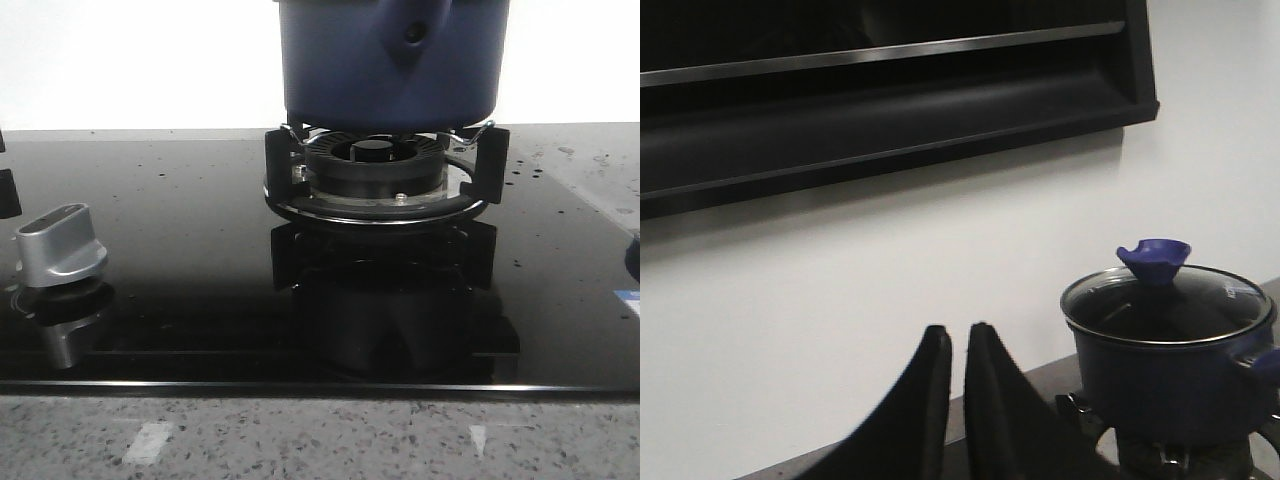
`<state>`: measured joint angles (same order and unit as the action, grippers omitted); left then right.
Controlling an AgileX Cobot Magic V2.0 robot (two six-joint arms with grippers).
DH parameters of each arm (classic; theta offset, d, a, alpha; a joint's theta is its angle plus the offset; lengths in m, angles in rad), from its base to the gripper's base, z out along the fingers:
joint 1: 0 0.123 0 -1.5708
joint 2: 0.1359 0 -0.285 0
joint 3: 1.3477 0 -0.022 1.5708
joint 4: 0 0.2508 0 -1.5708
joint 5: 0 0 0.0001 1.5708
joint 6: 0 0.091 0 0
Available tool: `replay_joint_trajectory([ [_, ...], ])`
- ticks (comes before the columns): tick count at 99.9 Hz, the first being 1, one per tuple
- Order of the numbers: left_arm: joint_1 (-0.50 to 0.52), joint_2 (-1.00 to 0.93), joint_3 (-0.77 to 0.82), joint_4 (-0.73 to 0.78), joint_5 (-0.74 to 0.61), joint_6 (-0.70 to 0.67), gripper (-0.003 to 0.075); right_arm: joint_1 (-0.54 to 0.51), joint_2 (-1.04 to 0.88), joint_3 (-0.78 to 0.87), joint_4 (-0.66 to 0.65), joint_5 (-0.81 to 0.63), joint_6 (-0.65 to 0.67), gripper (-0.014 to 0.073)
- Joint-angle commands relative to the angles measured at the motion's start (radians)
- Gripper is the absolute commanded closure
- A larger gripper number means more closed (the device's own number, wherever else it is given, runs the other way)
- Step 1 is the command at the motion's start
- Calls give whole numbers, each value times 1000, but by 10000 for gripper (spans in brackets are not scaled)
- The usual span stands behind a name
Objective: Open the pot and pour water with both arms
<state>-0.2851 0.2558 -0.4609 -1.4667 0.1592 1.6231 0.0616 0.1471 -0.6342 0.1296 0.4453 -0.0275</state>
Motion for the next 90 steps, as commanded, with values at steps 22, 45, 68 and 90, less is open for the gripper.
replay_joint_trajectory([
  [22, 5, -39, -2, -37, -44, -12, 740, 3, 12, -19, 7, -68, -15, 664],
  [45, 5, -39, -2, -42, -37, -12, 740, 3, 12, -19, 7, -68, -15, 663],
  [68, 5, -39, -2, -42, -37, -12, 740, 3, 12, -19, 7, -68, -15, 663],
  [90, 5, -39, -2, -42, -37, -12, 740, 3, 12, -19, 7, -68, -15, 663],
])
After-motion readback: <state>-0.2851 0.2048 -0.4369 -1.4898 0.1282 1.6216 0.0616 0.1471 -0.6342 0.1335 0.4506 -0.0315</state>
